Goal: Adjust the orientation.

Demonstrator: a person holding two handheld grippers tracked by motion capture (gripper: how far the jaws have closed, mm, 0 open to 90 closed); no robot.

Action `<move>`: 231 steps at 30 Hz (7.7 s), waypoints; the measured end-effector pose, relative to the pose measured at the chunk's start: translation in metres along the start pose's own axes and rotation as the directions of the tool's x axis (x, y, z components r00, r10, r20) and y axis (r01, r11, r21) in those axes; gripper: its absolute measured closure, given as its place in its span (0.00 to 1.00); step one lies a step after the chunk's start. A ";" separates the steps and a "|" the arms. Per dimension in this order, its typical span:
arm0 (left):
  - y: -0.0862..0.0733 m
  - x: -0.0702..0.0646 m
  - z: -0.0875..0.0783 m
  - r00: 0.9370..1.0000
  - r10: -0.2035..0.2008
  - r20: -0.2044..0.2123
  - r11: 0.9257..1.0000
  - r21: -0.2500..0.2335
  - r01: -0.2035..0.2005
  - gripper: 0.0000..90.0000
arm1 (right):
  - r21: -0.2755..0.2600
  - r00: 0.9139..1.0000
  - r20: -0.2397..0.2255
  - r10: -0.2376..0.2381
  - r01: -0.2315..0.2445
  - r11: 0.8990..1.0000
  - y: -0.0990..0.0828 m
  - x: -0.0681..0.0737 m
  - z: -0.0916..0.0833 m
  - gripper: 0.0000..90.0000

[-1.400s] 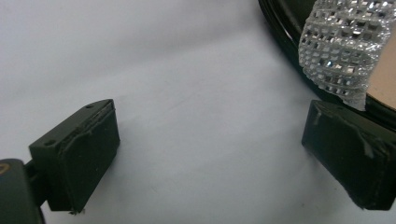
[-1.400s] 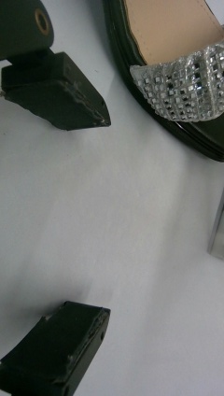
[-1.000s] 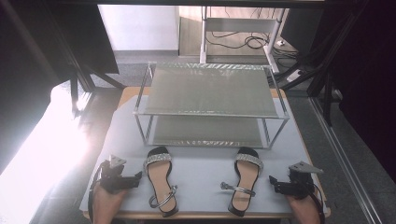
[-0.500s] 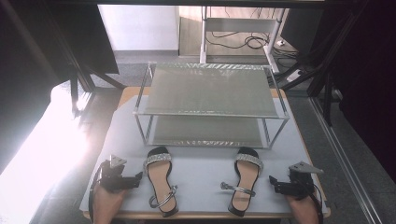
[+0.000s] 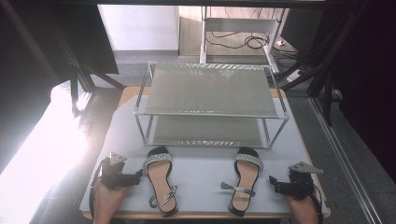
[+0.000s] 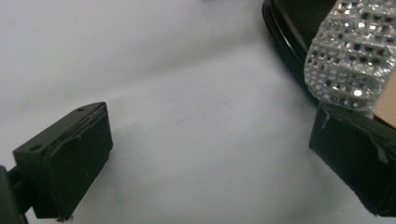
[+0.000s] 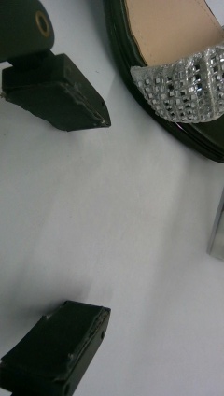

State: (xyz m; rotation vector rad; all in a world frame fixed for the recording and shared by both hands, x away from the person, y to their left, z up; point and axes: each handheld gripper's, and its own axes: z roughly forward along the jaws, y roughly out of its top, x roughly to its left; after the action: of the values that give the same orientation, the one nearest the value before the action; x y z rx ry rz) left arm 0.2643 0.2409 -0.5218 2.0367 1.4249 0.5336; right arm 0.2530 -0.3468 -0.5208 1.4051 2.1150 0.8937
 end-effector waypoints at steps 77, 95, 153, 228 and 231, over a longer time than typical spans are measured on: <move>0.075 -0.077 0.050 0.938 0.129 0.323 0.992 -0.027 -0.127 0.33 | -0.001 1.000 0.001 0.000 0.000 1.000 0.000 0.000 0.000 0.09; 0.075 -0.076 0.064 0.870 0.015 0.493 1.000 -0.019 -0.006 0.73 | -0.001 1.000 0.001 0.000 0.000 1.000 0.000 0.000 0.000 0.09; 0.148 -0.049 -0.024 0.800 -0.083 0.595 0.996 0.060 0.059 0.79 | -0.001 1.000 0.001 -0.001 0.001 1.000 0.000 0.000 0.000 0.09; 0.313 -0.013 -0.006 0.784 -0.370 0.499 0.921 0.084 0.381 0.79 | 0.000 1.000 0.000 -0.001 0.001 1.000 0.000 0.000 0.000 0.09; 0.317 -0.010 0.000 0.779 -0.389 0.492 0.912 0.085 0.401 0.79 | 0.000 1.000 0.000 -0.001 0.001 1.000 0.000 0.000 0.000 0.09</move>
State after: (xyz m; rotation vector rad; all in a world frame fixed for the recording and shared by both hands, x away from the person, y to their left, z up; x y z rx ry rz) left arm 0.4832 0.1515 -0.3103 1.6138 1.4388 -0.1564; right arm 0.2531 -0.3472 -0.5213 1.4035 2.1156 0.8935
